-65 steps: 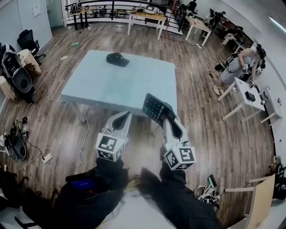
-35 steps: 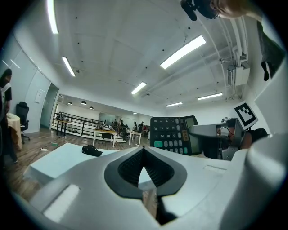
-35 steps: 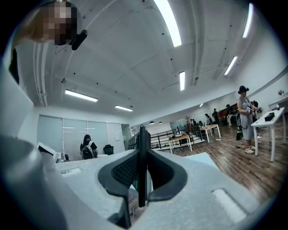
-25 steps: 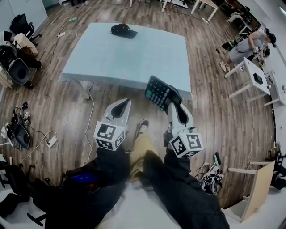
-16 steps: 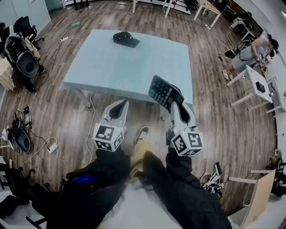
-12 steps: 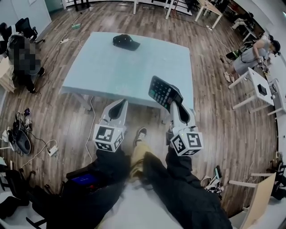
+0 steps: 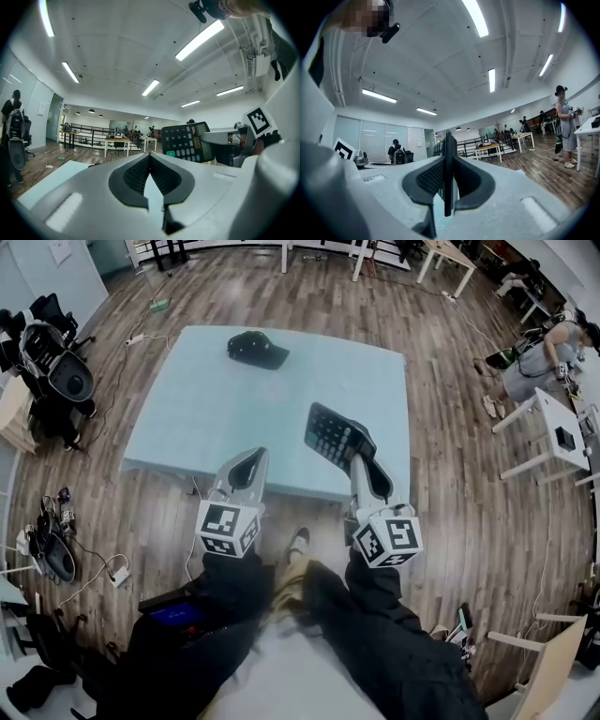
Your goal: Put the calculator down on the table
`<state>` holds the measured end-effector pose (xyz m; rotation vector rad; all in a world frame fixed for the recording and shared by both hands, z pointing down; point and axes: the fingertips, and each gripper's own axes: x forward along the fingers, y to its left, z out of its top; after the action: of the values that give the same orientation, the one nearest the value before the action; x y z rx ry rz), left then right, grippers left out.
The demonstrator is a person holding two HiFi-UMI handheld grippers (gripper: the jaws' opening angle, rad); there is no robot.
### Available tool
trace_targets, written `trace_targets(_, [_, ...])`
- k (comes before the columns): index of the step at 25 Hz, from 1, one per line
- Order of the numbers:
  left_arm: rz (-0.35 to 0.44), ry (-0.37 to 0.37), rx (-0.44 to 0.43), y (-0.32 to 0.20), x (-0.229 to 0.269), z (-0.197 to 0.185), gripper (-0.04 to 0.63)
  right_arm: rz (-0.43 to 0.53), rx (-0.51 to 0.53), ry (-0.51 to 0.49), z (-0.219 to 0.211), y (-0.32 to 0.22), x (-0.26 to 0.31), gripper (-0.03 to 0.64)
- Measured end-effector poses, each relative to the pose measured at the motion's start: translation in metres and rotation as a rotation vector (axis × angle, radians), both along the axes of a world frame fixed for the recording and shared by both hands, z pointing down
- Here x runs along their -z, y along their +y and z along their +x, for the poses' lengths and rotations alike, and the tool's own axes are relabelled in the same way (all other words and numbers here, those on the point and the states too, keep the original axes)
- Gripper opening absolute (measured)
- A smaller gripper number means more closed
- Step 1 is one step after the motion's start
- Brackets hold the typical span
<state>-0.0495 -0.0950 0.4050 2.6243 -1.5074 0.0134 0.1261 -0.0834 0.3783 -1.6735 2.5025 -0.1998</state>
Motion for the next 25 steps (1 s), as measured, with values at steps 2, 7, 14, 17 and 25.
trace_targets(2, [-0.001,-0.002,-0.005,-0.026,0.002,0.011,0.0,-0.005,-0.002,-0.005,0.008,-0.023,-0.001,0.051])
trace_targets(7, [-0.014,-0.004,-0.035,-0.077,0.001,0.039,0.0,-0.023,-0.003,-0.009,0.026,-0.068,-0.007,0.051])
trace_targets(14, [-0.049,-0.02,-0.046,-0.121,-0.005,0.059,0.0,-0.047,0.013,-0.028,0.041,-0.117,-0.012,0.051])
trace_targets(17, [-0.076,-0.024,-0.032,-0.132,-0.013,0.052,0.0,-0.075,0.025,-0.035,0.034,-0.13,-0.021,0.051])
trace_targets(25, [-0.143,-0.011,-0.062,-0.166,-0.034,0.031,0.0,-0.15,-0.002,-0.049,0.012,-0.159,-0.041,0.051])
